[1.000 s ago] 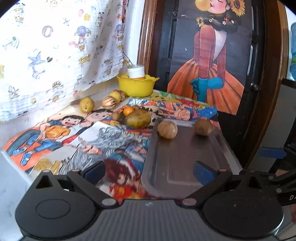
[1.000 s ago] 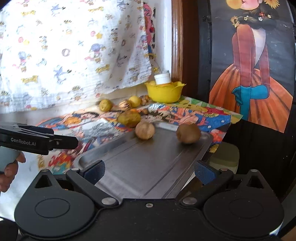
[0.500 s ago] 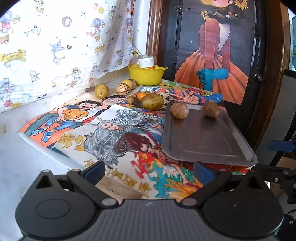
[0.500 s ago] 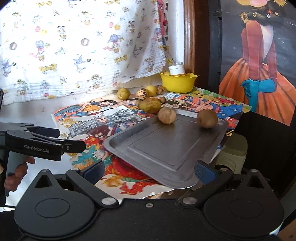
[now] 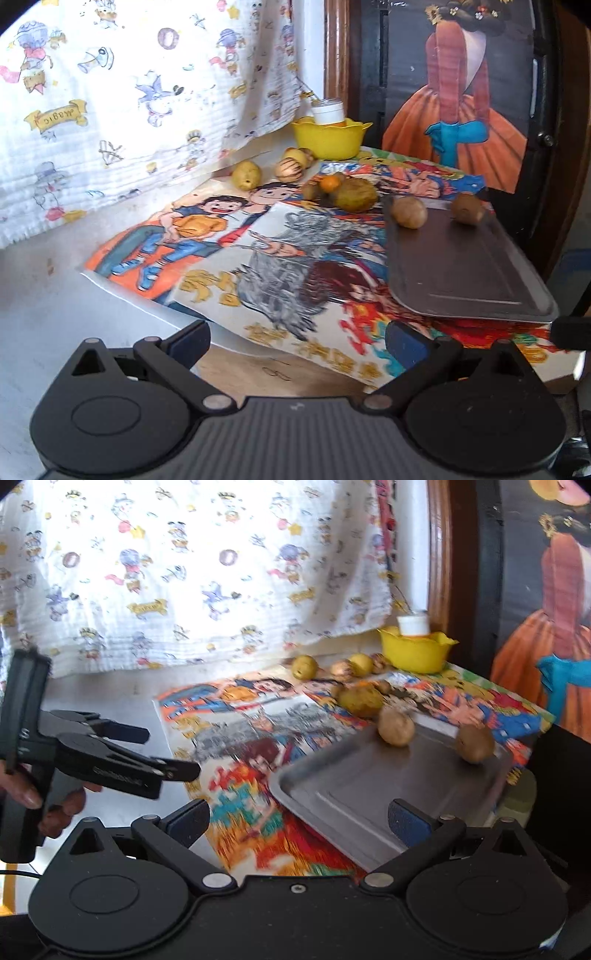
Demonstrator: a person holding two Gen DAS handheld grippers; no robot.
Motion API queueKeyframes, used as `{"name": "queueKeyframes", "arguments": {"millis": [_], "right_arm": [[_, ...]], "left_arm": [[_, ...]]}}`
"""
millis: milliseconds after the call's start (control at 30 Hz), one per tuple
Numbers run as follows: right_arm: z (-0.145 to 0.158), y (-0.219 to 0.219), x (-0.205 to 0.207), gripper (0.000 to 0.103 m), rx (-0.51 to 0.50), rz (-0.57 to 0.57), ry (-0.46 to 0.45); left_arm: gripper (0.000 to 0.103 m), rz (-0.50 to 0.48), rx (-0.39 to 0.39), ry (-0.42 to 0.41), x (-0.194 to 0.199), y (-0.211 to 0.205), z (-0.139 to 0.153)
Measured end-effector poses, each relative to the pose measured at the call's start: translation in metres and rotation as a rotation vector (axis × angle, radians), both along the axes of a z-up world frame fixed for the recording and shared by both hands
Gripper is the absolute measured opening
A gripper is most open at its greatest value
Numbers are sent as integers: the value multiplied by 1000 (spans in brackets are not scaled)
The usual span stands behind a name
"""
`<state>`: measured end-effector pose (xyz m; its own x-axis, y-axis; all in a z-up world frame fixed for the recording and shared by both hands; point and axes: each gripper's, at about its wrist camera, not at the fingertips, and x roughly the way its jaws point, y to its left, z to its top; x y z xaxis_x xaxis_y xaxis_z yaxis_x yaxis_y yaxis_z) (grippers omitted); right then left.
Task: Organize fruits
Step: 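Lift both tools away from the tray toward the remaining fruits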
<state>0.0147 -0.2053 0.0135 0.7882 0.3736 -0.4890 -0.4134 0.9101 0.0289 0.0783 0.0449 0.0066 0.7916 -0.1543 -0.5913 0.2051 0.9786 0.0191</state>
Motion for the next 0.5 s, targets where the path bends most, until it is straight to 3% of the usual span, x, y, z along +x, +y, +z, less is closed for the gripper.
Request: {"name": "queueKeyframes", "arguments": {"millis": [333,500], "right_arm": [[37,10,36,102,28,45,-23],[51,15,56,102,-50,74,-59]], "left_arm": [[103,73,34,-1,40,22,10],[103,89,7,11,70,31,17]]}}
